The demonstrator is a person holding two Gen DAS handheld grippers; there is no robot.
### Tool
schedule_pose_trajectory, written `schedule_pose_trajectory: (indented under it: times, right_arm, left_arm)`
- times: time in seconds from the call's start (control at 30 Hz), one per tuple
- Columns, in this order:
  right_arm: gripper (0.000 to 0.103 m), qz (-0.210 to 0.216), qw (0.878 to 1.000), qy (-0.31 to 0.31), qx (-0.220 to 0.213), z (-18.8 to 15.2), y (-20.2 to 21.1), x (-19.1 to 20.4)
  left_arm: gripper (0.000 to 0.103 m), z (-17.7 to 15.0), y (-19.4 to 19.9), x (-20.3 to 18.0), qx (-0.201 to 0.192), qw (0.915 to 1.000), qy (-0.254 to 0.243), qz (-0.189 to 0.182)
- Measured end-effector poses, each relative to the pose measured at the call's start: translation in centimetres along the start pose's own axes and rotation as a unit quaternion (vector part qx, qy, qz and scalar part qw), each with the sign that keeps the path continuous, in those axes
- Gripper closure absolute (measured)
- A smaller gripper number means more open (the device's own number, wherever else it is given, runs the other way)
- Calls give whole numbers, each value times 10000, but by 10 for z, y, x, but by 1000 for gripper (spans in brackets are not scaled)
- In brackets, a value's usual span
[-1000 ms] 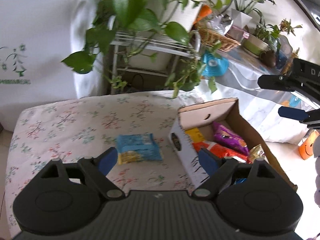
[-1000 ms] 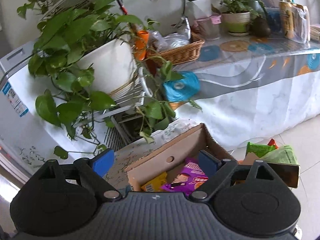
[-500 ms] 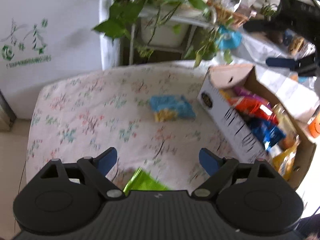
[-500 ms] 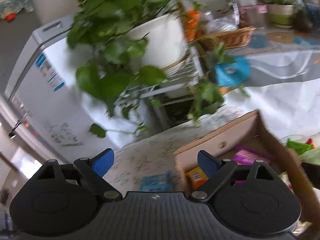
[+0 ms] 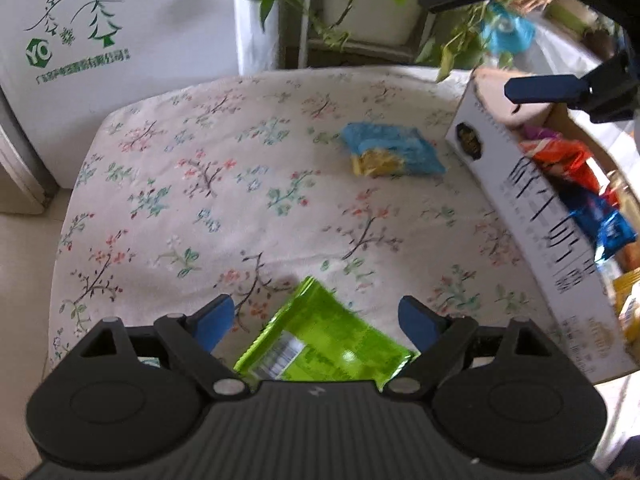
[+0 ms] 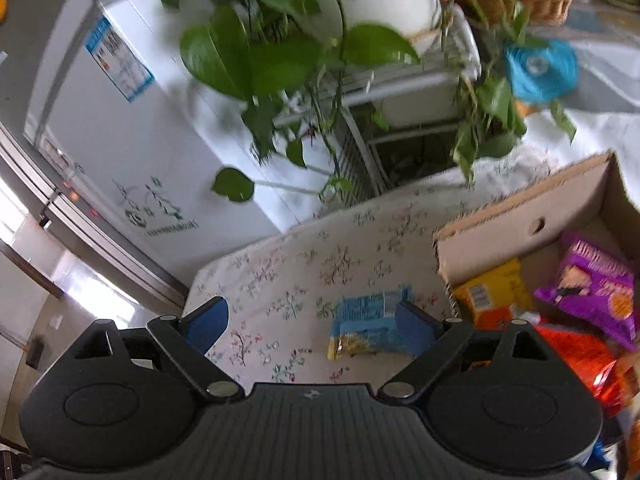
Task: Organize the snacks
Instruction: 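Withdraw both tools from the box toward the green and blue packets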
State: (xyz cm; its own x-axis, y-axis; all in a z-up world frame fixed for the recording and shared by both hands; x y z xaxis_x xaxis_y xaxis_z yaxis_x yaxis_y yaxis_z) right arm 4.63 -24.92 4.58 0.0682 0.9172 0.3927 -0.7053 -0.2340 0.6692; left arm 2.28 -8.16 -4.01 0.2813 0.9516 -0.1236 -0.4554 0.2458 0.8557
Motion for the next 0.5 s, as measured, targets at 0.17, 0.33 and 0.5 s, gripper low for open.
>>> schedule_pose_trajectory:
  times: [0.17,0.33,0.5]
  right_arm:
    - [9,-66,9998,-9,207,-8,-21,2]
    - [8,-289,9988,44,398,-17,-42,2]
    - [7,-480,9972,227,532,-23,-59,6]
  left_arm:
    - [13,-9,-10,8,137,9997,-77,163]
    - [13,-12,-8,17,115,9994,-207,242]
    - [13,-7,-3,38,115,9993,51,356]
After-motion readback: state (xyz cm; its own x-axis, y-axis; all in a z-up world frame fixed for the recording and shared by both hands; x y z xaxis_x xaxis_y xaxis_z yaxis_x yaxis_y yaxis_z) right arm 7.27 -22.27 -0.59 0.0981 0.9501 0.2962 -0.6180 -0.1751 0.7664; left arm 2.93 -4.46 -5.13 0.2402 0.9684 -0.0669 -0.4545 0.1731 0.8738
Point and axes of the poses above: each gripper's, at about its wrist camera, not at the fingertips, and y roughly against the way its jaws point, x to its left, z to its top, the point moved 6 cm from there along -y, roughly the way its jaws point, and after that the axes turned 7 degrees about y, right-handed, at the moved point
